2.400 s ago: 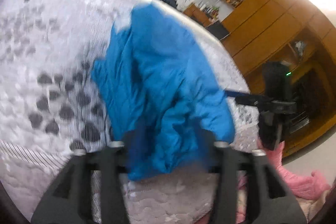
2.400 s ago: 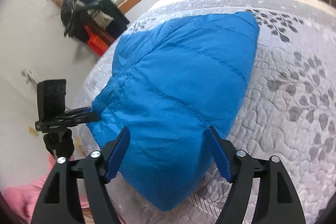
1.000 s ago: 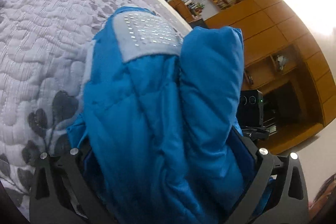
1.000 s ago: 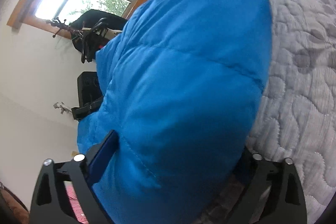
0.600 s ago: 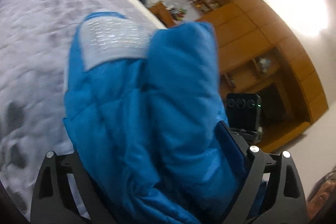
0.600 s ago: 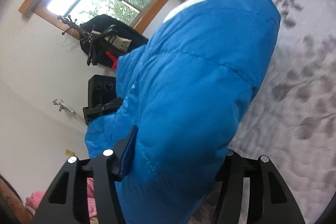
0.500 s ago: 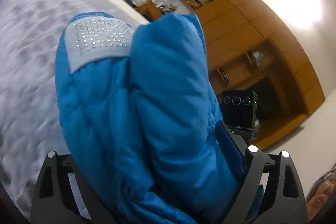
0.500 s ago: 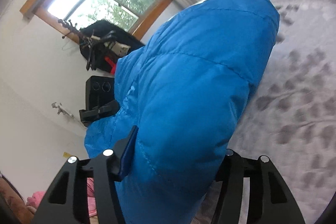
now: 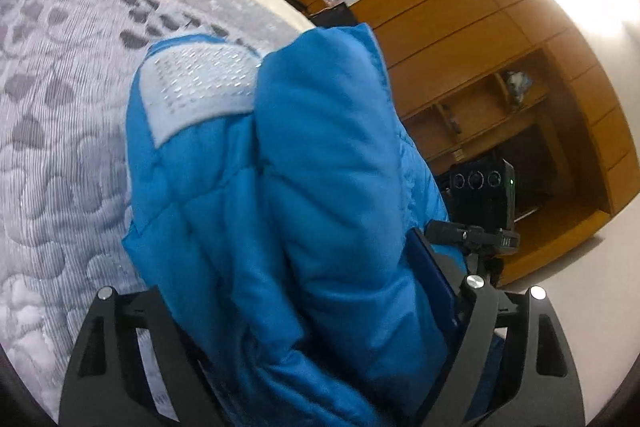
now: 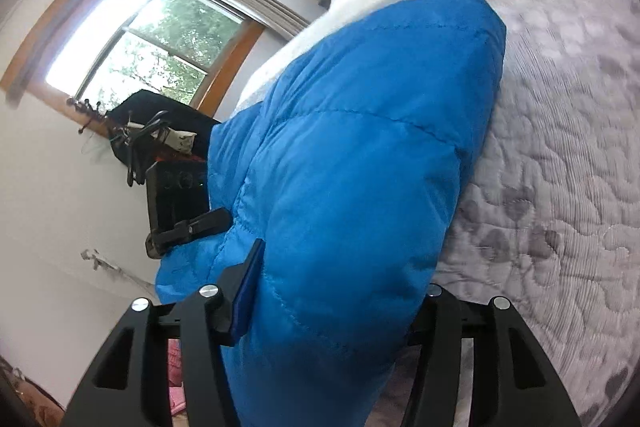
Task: Fold large clothes
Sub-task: 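Lower the folded jacket onto the quilt with both tools, then open both tools and pull them back from the folded jacket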
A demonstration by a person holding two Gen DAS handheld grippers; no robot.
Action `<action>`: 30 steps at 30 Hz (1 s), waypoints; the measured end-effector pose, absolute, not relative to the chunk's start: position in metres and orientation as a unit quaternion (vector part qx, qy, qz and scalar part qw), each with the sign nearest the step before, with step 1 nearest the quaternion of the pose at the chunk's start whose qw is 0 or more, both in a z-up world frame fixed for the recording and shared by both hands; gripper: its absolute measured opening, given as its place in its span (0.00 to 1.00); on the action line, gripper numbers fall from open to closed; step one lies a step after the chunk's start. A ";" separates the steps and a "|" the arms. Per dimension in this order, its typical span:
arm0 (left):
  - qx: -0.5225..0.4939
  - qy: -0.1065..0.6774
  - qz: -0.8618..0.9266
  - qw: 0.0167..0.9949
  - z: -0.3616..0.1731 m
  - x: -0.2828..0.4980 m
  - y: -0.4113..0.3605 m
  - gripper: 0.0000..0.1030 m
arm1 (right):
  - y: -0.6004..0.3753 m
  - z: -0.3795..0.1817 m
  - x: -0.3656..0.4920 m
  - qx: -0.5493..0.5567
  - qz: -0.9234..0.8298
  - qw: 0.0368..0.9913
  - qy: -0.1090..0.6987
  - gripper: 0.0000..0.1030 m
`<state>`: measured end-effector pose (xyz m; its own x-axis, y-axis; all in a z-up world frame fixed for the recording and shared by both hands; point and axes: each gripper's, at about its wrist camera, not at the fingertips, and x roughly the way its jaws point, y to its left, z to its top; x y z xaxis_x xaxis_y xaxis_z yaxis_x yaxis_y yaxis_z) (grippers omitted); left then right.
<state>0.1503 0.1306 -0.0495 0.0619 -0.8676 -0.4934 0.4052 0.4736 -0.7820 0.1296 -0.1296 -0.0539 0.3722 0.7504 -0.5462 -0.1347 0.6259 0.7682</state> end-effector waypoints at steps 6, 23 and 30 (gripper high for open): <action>-0.187 0.485 -0.455 0.723 -0.056 0.136 0.128 0.84 | -0.142 -0.090 0.135 0.335 0.293 0.749 0.490 0.70; -0.145 0.452 -0.366 0.801 0.013 0.086 0.166 0.89 | -0.149 -0.045 0.050 0.192 0.129 0.849 0.474 0.96; -0.097 0.414 -0.311 0.850 0.064 0.039 0.174 0.94 | -0.123 -0.012 0.009 0.132 0.062 0.880 0.453 0.96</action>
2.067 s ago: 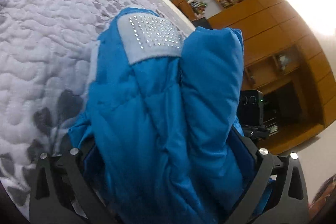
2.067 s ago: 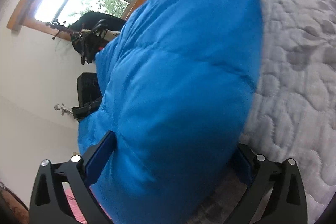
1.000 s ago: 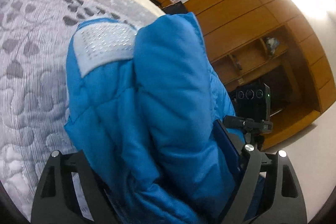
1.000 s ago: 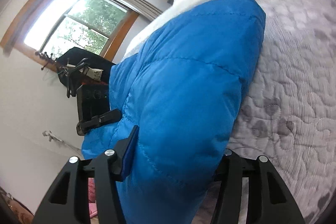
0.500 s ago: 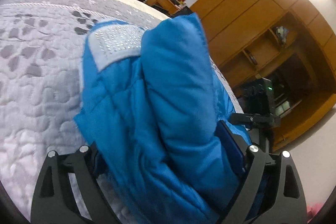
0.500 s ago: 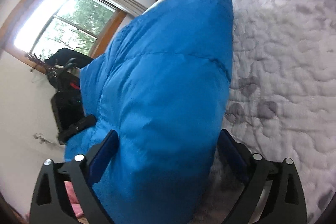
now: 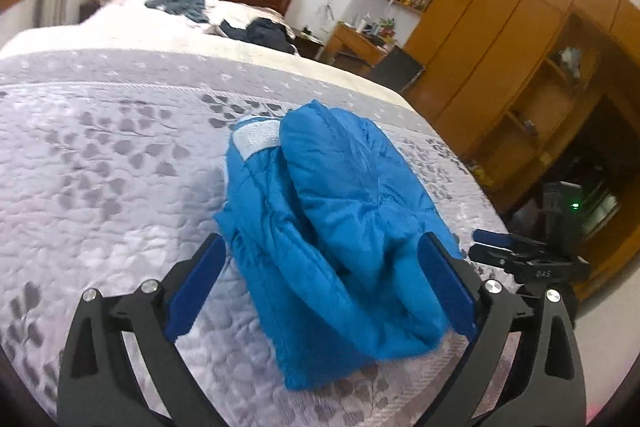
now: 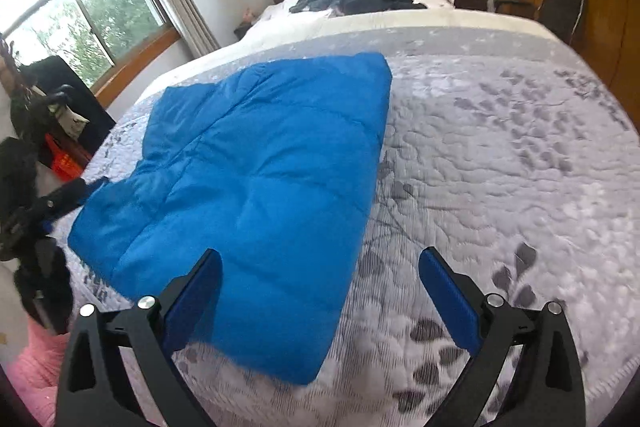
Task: Fold large clothes
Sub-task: 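Open both tools and pull them back from the folded jacket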
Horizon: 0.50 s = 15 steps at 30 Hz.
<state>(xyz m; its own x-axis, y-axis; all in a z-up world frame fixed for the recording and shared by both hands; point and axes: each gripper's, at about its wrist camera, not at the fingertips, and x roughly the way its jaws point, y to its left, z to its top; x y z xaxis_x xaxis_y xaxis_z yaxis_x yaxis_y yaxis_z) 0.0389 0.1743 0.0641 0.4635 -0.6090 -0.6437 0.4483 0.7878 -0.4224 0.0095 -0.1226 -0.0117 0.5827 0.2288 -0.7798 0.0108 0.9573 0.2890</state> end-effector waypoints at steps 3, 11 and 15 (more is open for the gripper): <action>-0.070 0.417 -0.275 0.864 0.073 0.020 0.174 0.95 | -0.110 -0.001 0.000 0.128 0.053 0.885 0.444 0.96; -0.010 0.414 -0.216 0.884 0.077 -0.031 0.167 0.97 | -0.094 0.011 -0.024 0.114 0.004 0.897 0.426 0.96; 0.010 0.415 -0.199 0.888 0.076 -0.045 0.161 0.97 | -0.093 0.008 -0.033 0.124 -0.001 0.892 0.434 0.96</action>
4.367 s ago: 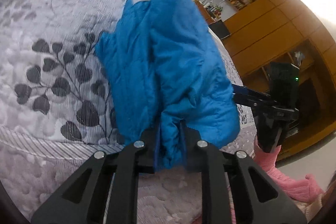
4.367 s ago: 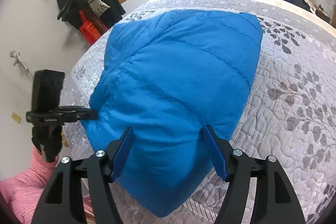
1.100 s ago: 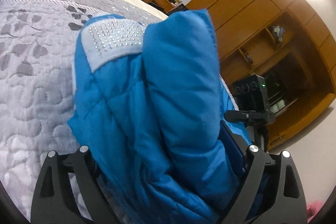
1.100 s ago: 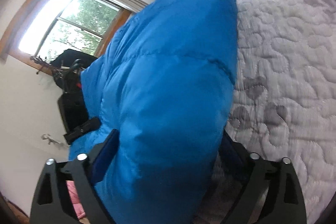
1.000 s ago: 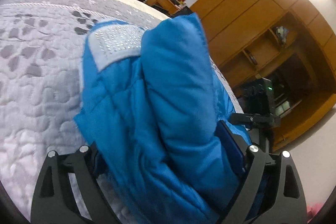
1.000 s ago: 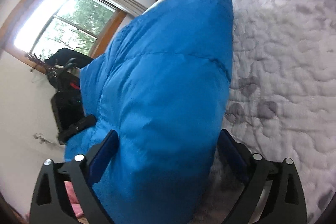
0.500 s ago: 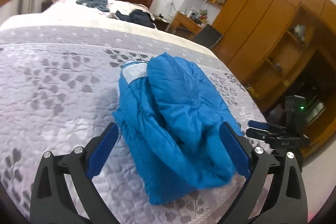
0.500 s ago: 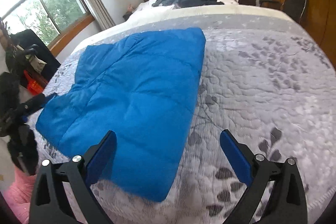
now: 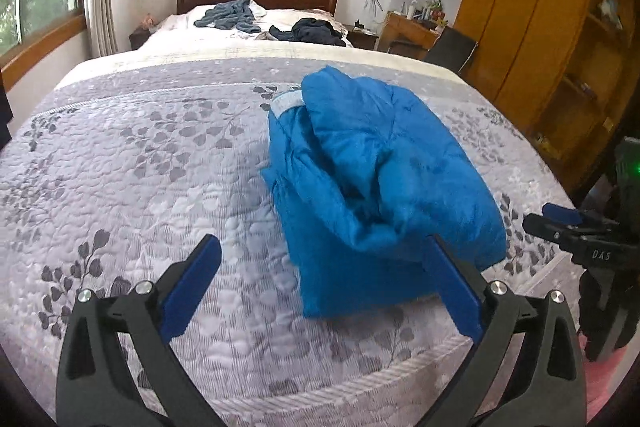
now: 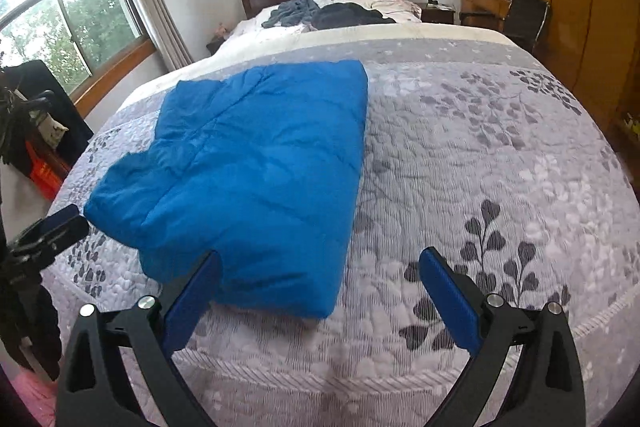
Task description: Fold large clothes
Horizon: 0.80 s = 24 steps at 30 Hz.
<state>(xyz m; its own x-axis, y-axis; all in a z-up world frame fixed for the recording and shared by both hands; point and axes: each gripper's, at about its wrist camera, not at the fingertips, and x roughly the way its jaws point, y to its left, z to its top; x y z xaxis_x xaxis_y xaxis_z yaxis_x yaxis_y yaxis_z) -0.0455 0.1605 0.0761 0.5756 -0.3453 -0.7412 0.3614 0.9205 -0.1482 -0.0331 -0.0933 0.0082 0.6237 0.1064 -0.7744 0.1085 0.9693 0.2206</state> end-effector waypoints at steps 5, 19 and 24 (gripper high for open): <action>0.015 0.411 -0.188 0.892 0.080 -0.063 0.159 0.97 | -0.090 0.008 -0.045 0.117 -0.009 0.892 0.436 0.96; 0.041 0.415 -0.141 0.898 0.081 -0.091 0.156 0.97 | -0.071 0.009 -0.068 0.066 -0.051 0.894 0.440 0.96; 0.045 0.413 -0.121 0.902 0.078 -0.095 0.157 0.97 | -0.066 0.009 -0.071 0.053 -0.063 0.894 0.440 0.96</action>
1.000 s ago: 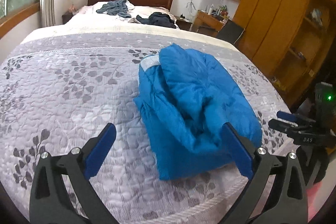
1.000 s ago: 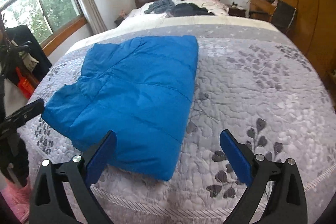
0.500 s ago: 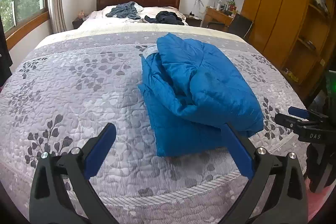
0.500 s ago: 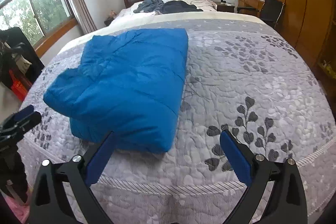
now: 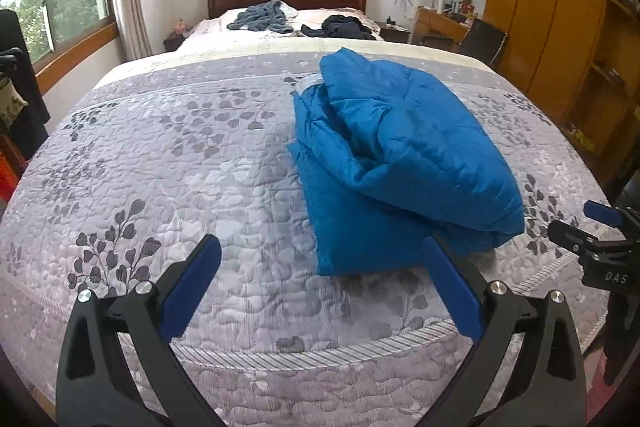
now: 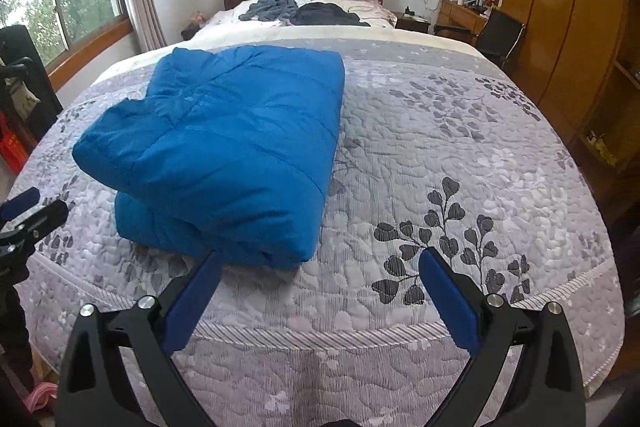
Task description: Fold large clothes
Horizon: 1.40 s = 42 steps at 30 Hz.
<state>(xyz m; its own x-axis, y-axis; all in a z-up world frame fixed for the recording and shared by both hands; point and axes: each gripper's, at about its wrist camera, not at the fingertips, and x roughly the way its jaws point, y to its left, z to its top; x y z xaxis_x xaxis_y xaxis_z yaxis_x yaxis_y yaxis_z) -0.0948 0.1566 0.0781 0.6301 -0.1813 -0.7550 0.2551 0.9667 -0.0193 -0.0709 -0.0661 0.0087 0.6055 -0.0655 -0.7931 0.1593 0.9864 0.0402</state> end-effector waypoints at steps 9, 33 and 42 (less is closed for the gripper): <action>0.044 0.412 -0.105 0.904 0.077 -0.098 0.158 0.97 | -0.058 0.008 -0.071 0.038 -0.065 0.894 0.443 0.96; 0.051 0.426 -0.103 0.897 0.067 -0.097 0.155 0.97 | -0.061 0.002 -0.068 0.042 -0.069 0.888 0.452 0.96; 0.050 0.428 -0.102 0.897 0.067 -0.096 0.156 0.97 | -0.063 0.000 -0.067 0.043 -0.070 0.887 0.455 0.96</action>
<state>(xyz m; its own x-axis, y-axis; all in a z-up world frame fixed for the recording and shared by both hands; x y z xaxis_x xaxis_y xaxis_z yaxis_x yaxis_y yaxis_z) -0.0961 0.1561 0.0666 0.6136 -0.1404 -0.7771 0.2258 0.9742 0.0023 -0.0667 -0.0633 0.0003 0.5767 -0.0855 -0.8125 0.1644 0.9863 0.0130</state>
